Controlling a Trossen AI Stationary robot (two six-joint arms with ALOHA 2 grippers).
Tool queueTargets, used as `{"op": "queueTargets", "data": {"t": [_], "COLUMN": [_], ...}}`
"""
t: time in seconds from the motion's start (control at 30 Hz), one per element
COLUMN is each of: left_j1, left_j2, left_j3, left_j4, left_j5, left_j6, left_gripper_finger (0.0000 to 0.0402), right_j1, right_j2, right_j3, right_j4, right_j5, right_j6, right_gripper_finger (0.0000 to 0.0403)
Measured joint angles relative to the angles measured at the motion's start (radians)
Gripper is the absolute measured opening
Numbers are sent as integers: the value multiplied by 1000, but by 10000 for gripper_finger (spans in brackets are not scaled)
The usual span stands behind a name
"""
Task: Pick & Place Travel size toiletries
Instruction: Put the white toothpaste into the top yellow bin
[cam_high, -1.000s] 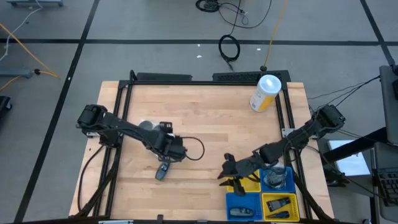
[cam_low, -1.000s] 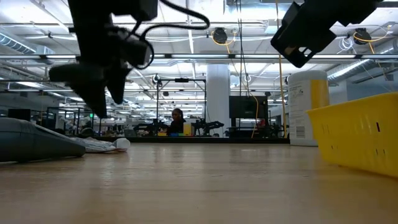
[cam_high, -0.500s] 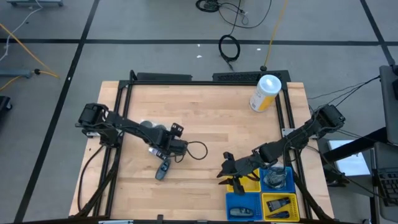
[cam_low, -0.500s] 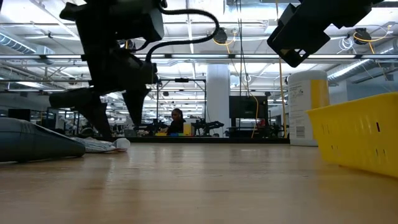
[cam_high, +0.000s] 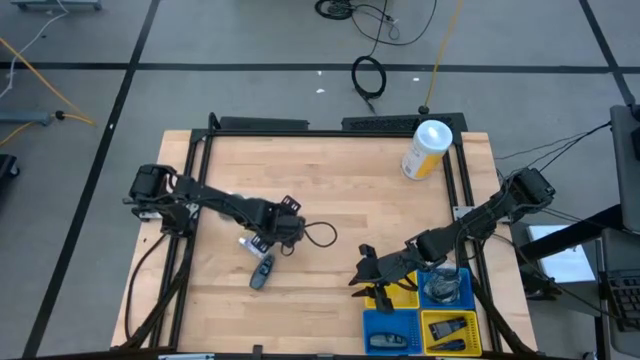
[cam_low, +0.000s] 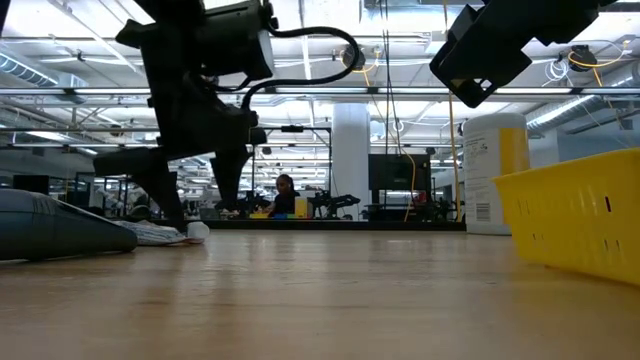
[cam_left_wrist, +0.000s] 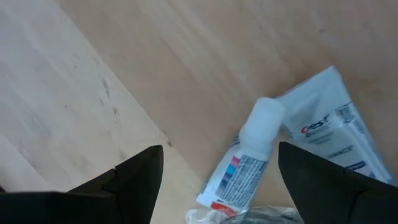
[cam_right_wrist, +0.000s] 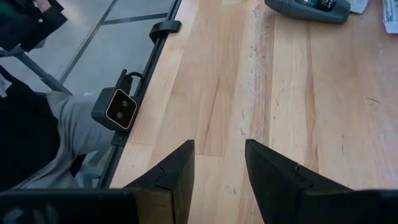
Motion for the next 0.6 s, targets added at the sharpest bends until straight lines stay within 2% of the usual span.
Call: {"op": "queueTargets", "data": {"t": [0.47,0.6], "left_j1": [19,19], "left_j2": [-1,-1], "left_j3": [-73,-74], "left_j4": [128,130], "left_j5": [52,53], "left_j6": [18,19], "left_gripper_finger": [310,291], "right_j1": [0,0], "right_j2": [0,0], "right_j3": [0,0], "right_j4": [-1,-1], "right_j5": [0,0], "right_j6": [0,0], "right_gripper_finger": [134,134]}}
